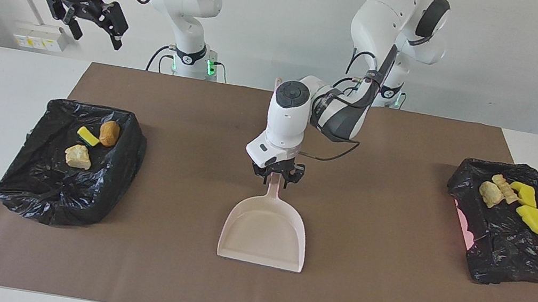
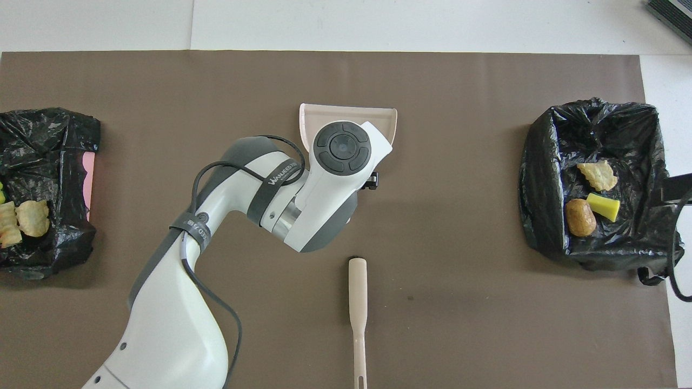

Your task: Sweep and dump trash in bin

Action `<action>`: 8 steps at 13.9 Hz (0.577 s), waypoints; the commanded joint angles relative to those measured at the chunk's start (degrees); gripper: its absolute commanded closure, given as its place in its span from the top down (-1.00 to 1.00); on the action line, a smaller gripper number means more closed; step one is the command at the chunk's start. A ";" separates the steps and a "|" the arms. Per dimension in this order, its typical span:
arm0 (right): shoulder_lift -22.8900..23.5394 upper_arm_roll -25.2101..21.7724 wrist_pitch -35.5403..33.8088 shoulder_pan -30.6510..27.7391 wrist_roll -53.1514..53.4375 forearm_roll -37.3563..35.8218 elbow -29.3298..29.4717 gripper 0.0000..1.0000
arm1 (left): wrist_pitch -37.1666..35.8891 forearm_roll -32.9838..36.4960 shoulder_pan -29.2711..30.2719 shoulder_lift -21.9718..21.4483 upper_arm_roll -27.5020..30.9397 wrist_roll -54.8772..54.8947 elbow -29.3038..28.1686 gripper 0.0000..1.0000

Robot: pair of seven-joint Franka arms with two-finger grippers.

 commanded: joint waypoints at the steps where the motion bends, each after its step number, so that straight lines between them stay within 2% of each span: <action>1: 0.51 0.52 -0.40 -0.97 -1.52 0.43 1.20 1.00 | -2.64 0.55 2.87 -12.26 0.26 0.87 -10.50 1.00; 5: -0.98 0.61 0.48 -0.62 -0.90 0.17 -1.16 1.00 | -8.07 0.55 11.64 -22.11 0.26 16.65 -15.09 1.00; 8: -0.29 1.05 2.68 0.00 -1.17 -0.36 -1.44 1.00 | -10.12 0.55 19.29 -25.29 0.26 29.32 -14.39 1.00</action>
